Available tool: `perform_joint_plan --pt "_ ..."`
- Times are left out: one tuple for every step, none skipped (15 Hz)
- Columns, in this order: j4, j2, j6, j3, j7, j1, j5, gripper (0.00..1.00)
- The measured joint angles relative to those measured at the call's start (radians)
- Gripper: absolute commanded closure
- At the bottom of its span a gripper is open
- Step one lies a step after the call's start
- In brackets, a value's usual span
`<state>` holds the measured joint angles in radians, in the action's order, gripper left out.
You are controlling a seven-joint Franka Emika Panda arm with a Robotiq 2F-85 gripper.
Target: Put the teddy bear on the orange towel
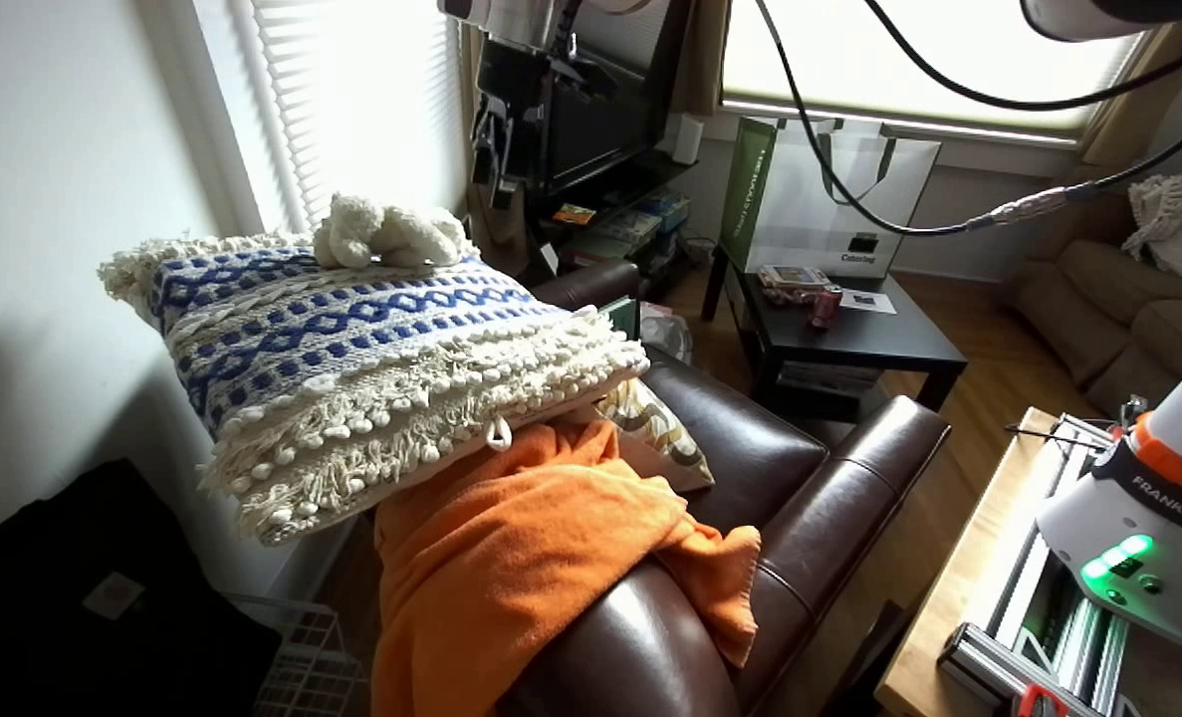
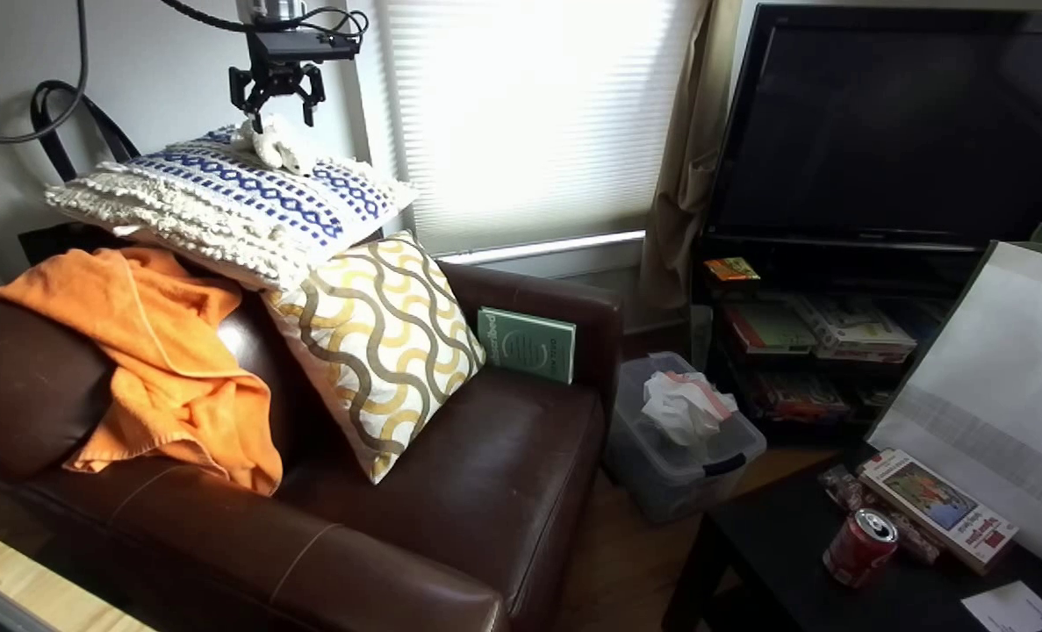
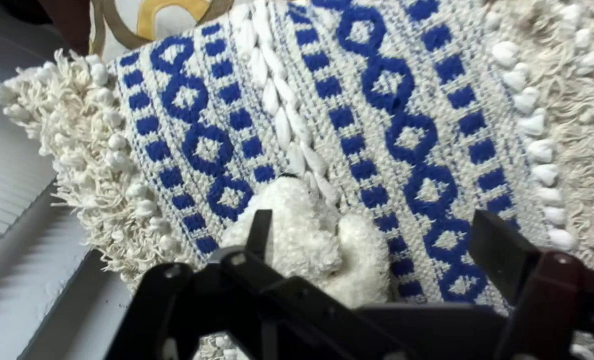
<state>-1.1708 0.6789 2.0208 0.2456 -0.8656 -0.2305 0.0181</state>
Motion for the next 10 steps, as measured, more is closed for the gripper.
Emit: perform_joint_plan --pt "0.037 0.033 0.018 0.0 -0.003 -0.006 -0.004 0.0" --pt "0.075 0.066 0.029 0.0 -0.005 -0.012 -0.005 0.0" --pt "0.115 0.099 0.032 0.0 -0.006 -0.017 -0.006 0.0" --pt "0.155 0.131 0.032 0.0 -0.007 -0.022 -0.007 0.0" --pt "0.19 0.16 0.032 0.0 -0.009 -0.025 -0.007 0.0" --pt "0.226 0.19 0.031 0.0 -0.012 -0.028 -0.007 0.0" --pt "0.256 0.217 0.03 0.001 -0.017 -0.03 -0.007 0.0" --pt "0.286 0.243 0.02 0.005 -0.023 -0.031 -0.003 0.11" --pt "0.313 0.267 0.004 0.013 -0.032 -0.031 0.003 0.25" --pt "0.34 0.288 -0.027 0.025 -0.044 -0.032 0.014 0.34"
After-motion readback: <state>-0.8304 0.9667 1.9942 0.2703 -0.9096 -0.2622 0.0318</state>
